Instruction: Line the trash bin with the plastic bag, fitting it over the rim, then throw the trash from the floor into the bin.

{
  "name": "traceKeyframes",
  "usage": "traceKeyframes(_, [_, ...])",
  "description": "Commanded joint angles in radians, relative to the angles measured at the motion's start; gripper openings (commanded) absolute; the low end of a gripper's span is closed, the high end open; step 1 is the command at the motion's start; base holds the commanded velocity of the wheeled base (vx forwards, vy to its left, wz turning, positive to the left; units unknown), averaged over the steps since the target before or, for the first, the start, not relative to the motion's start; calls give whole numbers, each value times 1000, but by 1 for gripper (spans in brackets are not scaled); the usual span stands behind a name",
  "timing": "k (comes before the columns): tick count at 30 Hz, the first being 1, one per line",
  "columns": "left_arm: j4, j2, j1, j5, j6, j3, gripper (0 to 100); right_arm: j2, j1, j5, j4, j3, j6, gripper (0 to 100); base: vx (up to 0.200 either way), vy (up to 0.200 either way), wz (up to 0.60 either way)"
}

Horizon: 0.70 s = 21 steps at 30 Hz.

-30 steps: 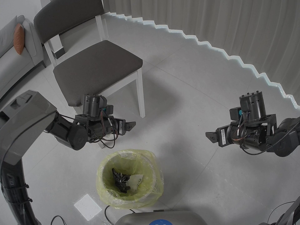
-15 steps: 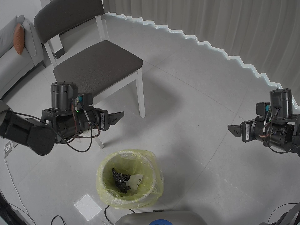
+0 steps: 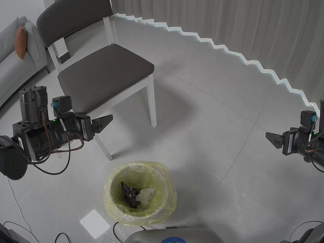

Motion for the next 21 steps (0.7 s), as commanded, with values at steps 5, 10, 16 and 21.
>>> traceKeyframes(5, [5, -163, 33, 0, 0, 78, 100, -149, -22, 1, 4, 81, 1, 100, 0, 0, 0])
traceKeyframes(10, [6, -227, 53, 2, -1, 117, 100, -201, -28, 0, 13, 96, 1, 100, 0, 0, 0])
traceKeyframes(16, [12, -326, 77, 2, -1, 173, 100, -287, -35, 0, 36, 109, 9, 100, 0, 0, 0])
traceKeyframes(21, [15, -427, 77, 3, -14, 232, 100, -364, -61, 0, 36, 112, 9, 100, 0, 0, 0])
